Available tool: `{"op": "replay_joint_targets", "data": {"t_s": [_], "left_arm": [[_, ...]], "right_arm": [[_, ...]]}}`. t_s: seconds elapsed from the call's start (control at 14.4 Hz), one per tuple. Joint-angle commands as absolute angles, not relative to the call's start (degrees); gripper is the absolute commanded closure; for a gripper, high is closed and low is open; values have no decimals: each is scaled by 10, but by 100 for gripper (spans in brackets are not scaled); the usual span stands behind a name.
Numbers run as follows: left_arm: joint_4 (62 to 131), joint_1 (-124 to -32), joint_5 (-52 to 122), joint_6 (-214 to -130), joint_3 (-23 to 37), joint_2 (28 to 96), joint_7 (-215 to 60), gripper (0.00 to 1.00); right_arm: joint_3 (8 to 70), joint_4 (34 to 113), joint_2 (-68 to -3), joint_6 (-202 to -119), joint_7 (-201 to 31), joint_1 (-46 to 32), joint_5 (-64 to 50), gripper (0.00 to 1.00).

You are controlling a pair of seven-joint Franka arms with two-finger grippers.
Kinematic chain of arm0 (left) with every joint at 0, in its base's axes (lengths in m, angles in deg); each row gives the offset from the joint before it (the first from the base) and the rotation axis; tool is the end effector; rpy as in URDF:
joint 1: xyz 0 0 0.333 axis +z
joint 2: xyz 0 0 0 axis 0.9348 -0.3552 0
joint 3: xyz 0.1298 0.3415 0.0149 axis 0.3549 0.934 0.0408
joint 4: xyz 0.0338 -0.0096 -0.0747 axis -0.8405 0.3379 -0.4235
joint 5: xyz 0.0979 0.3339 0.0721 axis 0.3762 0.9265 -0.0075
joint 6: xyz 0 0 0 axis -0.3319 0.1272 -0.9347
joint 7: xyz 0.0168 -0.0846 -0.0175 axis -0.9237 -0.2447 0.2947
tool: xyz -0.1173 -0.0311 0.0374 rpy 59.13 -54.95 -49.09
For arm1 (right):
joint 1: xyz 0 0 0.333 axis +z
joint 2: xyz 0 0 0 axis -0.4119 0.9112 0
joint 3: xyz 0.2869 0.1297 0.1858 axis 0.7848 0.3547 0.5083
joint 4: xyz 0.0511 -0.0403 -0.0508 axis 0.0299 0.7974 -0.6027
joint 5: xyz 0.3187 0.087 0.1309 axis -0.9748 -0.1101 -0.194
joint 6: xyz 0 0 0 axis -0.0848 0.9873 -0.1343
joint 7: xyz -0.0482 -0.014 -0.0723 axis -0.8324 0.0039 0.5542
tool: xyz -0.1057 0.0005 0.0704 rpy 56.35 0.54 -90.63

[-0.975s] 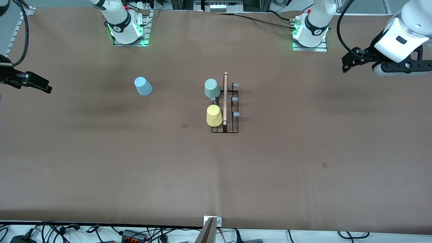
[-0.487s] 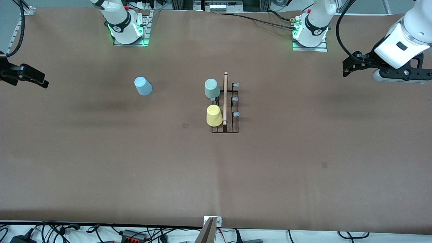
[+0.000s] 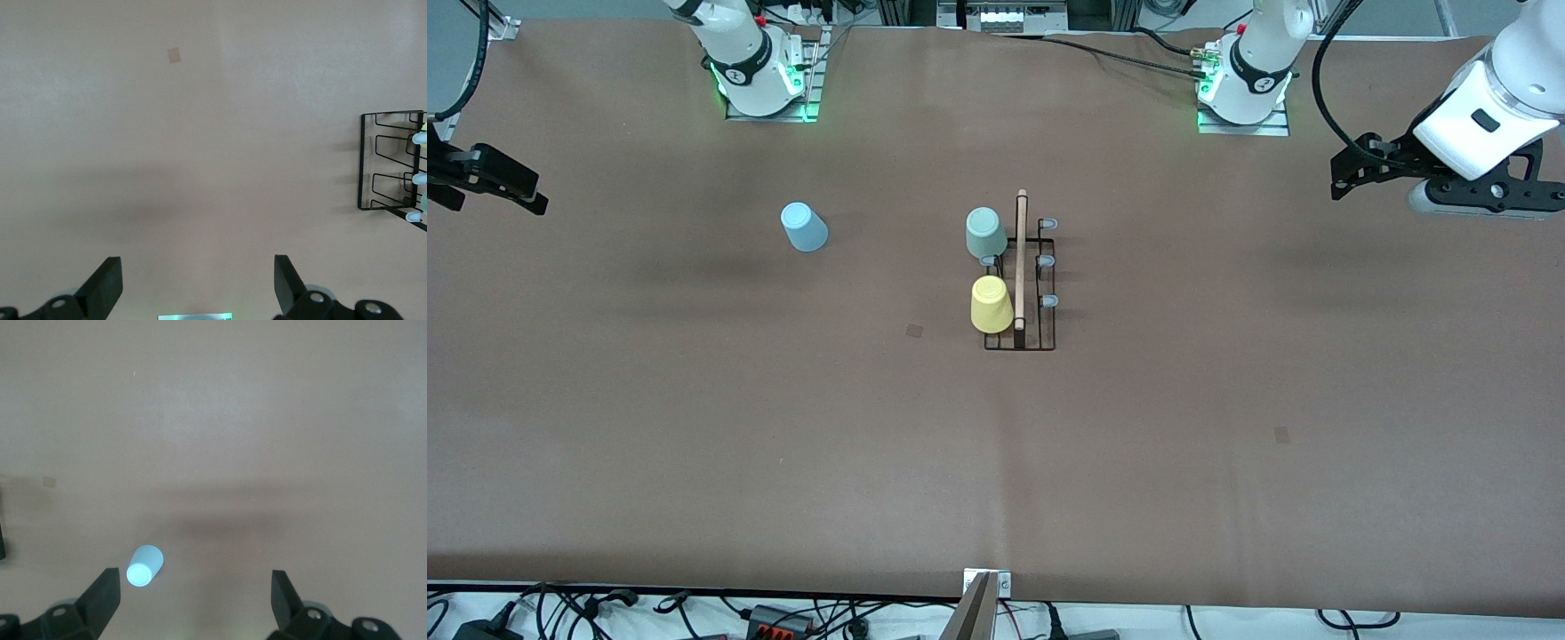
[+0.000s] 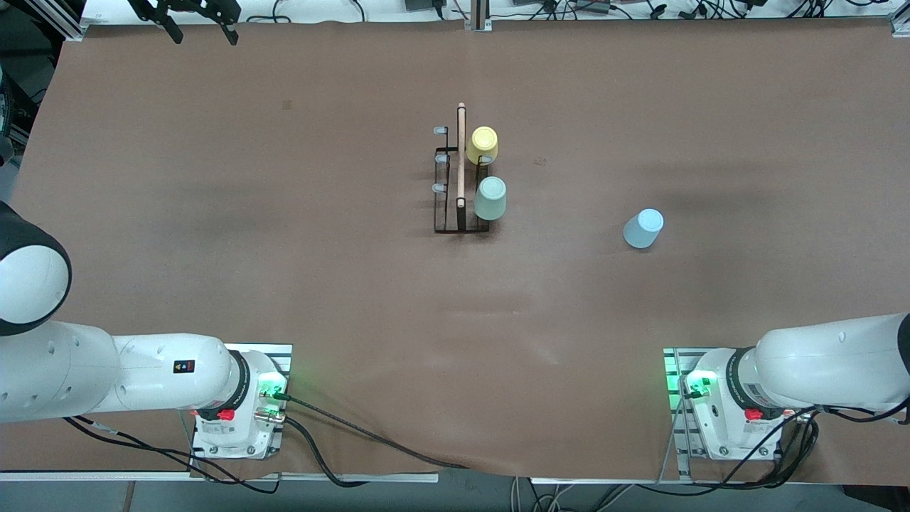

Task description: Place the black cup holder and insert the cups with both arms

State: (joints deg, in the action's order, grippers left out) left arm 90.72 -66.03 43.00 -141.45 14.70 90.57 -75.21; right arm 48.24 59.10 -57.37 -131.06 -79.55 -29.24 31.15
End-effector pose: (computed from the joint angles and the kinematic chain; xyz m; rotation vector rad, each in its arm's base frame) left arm 0.4849 -0.0668 0.6460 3.1353 -0.0805 -0.1179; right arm 0.5219 -0.0134 0.6694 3.1244 -0.0457 -0.0248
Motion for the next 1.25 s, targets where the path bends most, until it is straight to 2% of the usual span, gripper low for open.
{"op": "replay_joint_targets", "data": {"t_s": [0.0, 1.18], "left_arm": [[888, -658, 438, -1400, 146, 897, -740, 0], [887, -659, 438, -1399, 143, 897, -741, 0]], "right_arm": [[478, 603, -581, -1319, -809, -286, 315, 0], [475, 596, -568, -1315, -805, -276, 310, 0]]}}
